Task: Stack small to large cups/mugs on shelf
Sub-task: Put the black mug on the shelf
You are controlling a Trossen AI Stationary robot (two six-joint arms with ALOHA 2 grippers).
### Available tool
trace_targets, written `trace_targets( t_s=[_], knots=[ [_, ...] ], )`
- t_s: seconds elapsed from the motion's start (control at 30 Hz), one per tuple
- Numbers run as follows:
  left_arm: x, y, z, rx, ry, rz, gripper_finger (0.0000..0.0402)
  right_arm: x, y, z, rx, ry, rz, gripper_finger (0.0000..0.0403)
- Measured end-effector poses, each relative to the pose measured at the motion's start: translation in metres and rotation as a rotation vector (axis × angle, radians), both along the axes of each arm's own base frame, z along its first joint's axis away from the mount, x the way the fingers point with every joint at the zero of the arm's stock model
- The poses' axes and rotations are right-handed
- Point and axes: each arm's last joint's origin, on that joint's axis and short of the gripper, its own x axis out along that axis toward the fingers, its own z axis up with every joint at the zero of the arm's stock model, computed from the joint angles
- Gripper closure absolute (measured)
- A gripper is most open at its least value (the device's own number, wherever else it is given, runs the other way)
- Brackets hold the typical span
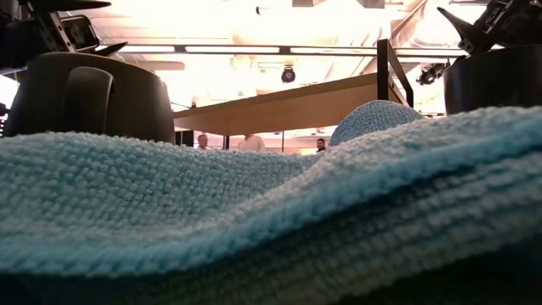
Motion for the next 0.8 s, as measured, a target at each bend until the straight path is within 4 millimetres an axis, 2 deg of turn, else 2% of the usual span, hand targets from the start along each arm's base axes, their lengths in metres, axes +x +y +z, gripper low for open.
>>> trace_targets(
  t_s=[0.33,0.63,0.8],
  knots=[
    [-0.0006,-0.0003,0.003,-0.003,-0.032,-0.01,0.019,0.0008,-0.0006,-0.0016,0.041,0.021,-0.006,0.0245],
    [0.0007,0.0004,-0.0049,-0.003,0.051,0.014,0.019,0.001,-0.0039,-0.0021,0.142,0.024,-0.083,0.0245],
    [-0.0003,-0.0051,-0.0019,-0.063,0.03,-0.19,0.019,0.0029,-0.0038,-0.0069,0.141,0.078,-0.082,0.0245]
  ],
)
